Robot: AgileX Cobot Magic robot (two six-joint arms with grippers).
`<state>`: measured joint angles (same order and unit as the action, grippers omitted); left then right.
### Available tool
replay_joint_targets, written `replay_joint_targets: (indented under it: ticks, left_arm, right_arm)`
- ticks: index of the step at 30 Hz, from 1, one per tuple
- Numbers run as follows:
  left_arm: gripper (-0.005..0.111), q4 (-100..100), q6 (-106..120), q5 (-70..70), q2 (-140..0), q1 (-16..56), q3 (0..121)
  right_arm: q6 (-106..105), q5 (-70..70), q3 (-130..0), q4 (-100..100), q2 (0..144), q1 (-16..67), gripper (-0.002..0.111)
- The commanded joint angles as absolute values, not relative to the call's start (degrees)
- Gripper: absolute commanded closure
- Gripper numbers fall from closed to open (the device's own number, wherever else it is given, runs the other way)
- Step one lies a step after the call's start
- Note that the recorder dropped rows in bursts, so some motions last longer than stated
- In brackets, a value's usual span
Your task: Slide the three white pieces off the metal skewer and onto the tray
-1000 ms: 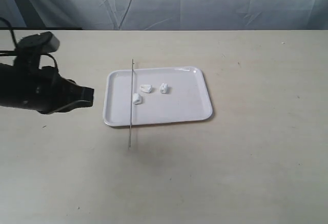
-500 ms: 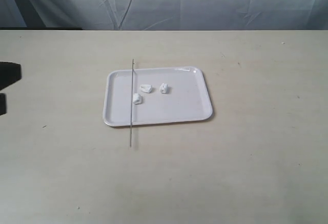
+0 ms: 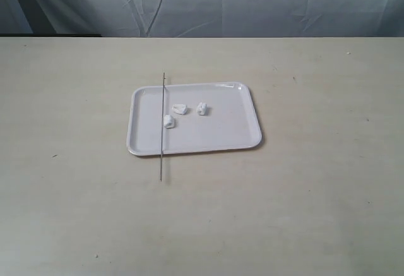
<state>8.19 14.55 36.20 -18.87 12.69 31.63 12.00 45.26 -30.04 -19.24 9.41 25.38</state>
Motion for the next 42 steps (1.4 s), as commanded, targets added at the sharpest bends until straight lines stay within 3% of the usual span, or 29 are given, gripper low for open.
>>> replay_joint_targets:
  ticks: [1, 12, 17, 21, 28, 33, 42]
  left_arm:
    - [0.107, 7.92, 14.10, 36.08, -18.49, 12.66, 31.28]
    - [0.107, 7.49, 14.10, 35.98, -18.49, 12.66, 31.28]
    - [0.107, -0.43, 13.99, 35.85, -13.13, 10.33, 30.85]
    - [0.107, -2.87, 13.83, 36.24, 0.00, 7.04, 27.14]
    - [0.107, 2.00, 8.96, 31.53, 0.00, 6.93, 20.24]
    - [0.107, 2.00, 2.56, 26.87, 0.00, 6.93, 12.30]
    - [0.107, 1.25, -1.29, 11.77, 0.00, 6.93, 0.00]
  right_arm:
    - [12.16, 44.44, -30.08, -19.45, 9.25, 25.15, 0.108]
    - [12.16, 44.95, -29.98, -18.61, 8.93, 25.15, 0.108]
    - [12.16, 45.73, -27.46, -19.35, 2.49, 25.01, 0.108]
    - [12.03, 39.47, -24.10, -18.43, 0.00, 20.61, 0.108]
    - [12.03, 30.42, -15.21, -3.77, 0.00, 9.47, 0.108]
    - [12.03, 28.45, -10.34, -6.04, 0.00, 3.15, 0.108]
    - [12.17, 28.52, -1.88, 4.27, 0.00, 0.00, 0.108]
